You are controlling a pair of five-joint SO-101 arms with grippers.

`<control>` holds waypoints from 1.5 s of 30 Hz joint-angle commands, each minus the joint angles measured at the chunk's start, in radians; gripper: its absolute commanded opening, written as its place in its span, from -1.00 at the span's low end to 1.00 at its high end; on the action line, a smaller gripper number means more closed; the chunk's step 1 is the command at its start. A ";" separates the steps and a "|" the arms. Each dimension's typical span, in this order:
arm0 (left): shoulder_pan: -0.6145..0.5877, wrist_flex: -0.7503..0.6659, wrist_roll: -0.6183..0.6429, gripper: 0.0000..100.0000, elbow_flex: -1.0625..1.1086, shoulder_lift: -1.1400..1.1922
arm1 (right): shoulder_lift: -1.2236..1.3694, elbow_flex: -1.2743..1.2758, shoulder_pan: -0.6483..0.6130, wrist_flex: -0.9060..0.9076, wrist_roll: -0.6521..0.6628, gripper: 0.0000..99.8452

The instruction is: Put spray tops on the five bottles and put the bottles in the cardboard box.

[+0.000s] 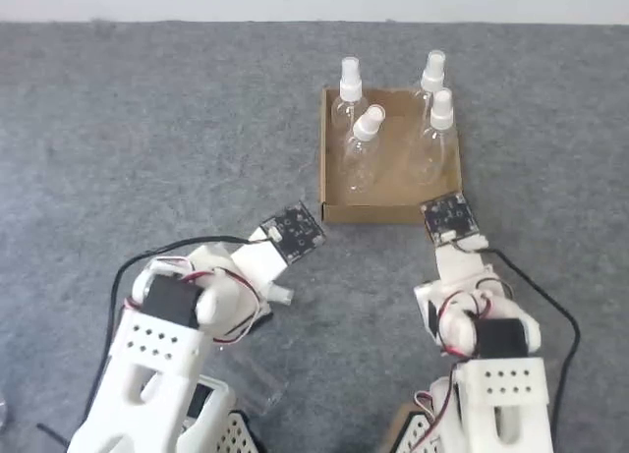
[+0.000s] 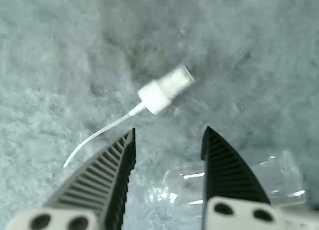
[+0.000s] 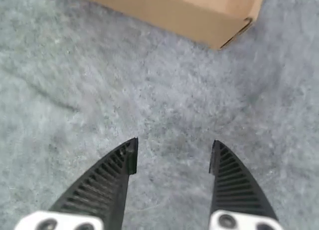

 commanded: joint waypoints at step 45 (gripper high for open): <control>-0.623 -0.577 0.269 -0.61 -0.558 0.069 | -0.567 0.397 0.002 0.159 0.011 -0.64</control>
